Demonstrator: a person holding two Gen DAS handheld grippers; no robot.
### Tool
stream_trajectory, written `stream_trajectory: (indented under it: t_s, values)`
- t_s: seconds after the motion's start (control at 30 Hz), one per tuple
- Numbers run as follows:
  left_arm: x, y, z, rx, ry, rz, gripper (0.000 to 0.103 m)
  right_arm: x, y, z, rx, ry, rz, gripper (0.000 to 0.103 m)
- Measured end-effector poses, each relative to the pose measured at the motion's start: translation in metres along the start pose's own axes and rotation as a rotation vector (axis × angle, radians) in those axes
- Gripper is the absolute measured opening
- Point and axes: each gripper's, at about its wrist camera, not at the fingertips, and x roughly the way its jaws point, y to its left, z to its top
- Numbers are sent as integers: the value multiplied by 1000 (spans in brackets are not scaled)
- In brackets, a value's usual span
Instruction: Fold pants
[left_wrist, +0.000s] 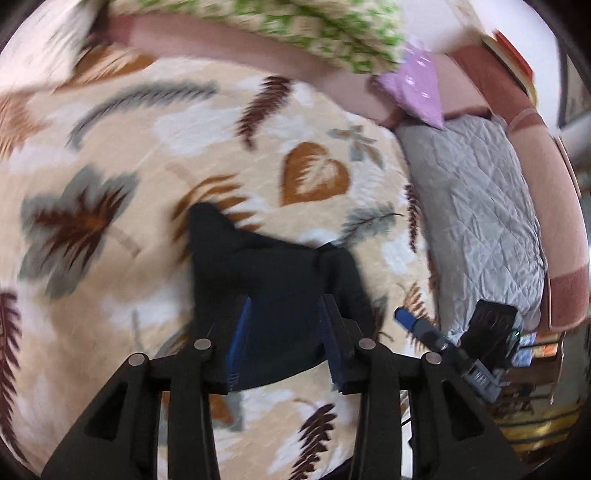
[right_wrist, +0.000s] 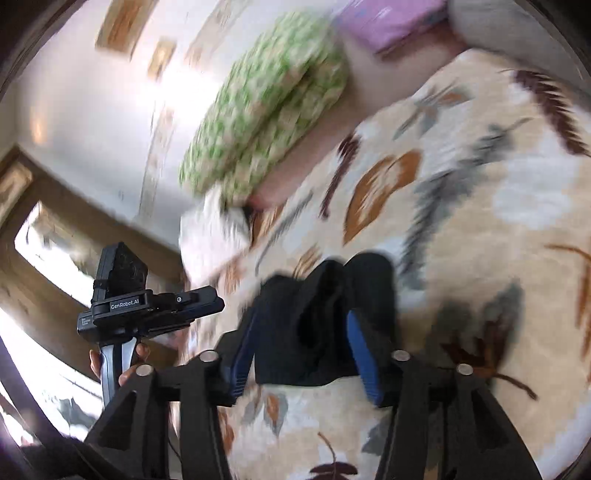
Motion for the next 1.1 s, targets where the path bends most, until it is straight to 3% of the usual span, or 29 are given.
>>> stream_trajectory:
  t_s: [0.2,0.43,0.63,0.7,0.9,0.97,1.03,1.1]
  values:
    - [20,34,-16,-67,28,28,35,30,1,2,11,100,-45,52]
    - [38,44,-19,-100,59,-6,35,50,-3,5,19,156,-66,52]
    - [51,49,-22,-105,68,-31,36,70,1,14,-44,198,-167,52]
    - [55,49,-22,-103,76,-43,47,76,0,17,-57,219,-169,53]
    - [66,51,-22,-132,76,-92,53,97,-11,17,-17,299,-133,59]
    - [67,53,-22,-147,68,-96,53,97,-10,16,-33,293,-128,50]
    - [66,56,-23,-177,57,-102,52,96,-11,16,-45,287,-122,29]
    - [65,56,-24,-190,51,-94,44,93,-12,16,-46,278,-119,24]
